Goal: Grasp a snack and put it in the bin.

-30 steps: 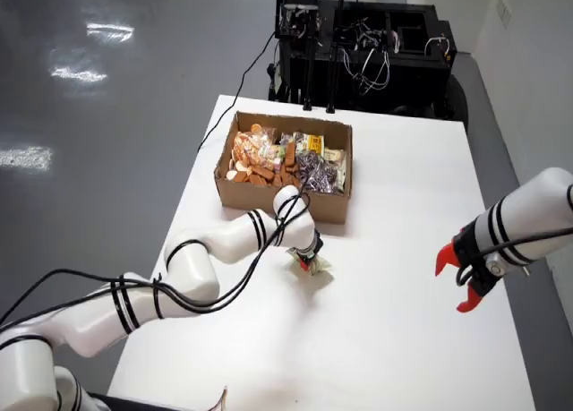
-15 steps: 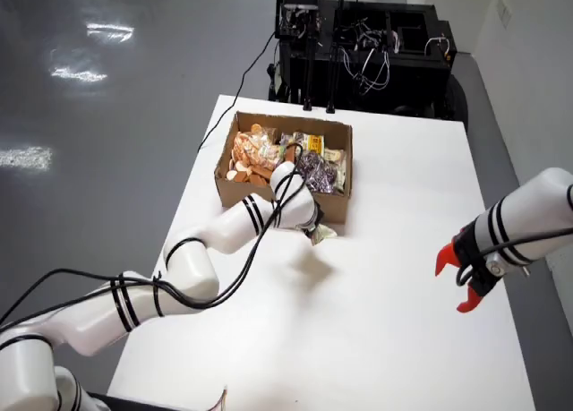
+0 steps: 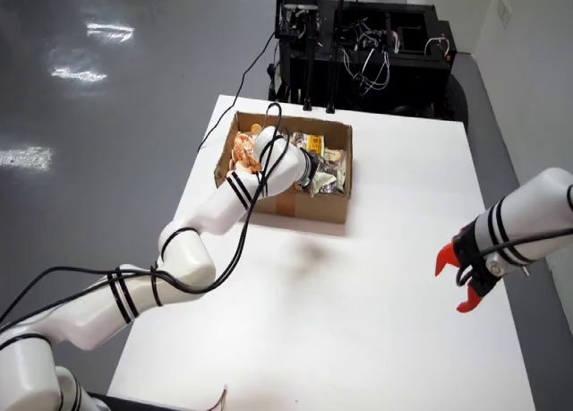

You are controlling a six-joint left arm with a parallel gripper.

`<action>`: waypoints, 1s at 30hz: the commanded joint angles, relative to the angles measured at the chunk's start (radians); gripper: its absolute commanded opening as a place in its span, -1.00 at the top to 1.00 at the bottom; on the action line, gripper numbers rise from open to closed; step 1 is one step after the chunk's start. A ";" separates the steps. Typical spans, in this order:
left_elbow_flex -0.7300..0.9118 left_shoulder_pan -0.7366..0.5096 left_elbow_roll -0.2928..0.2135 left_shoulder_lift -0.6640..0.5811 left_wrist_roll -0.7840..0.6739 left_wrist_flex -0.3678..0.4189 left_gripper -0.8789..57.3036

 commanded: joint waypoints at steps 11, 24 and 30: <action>-0.014 0.084 0.009 -0.004 -0.051 -0.187 0.77; 0.034 0.137 -0.013 -0.038 -0.067 -0.342 -0.05; 0.038 0.133 -0.018 -0.042 -0.062 -0.335 -0.20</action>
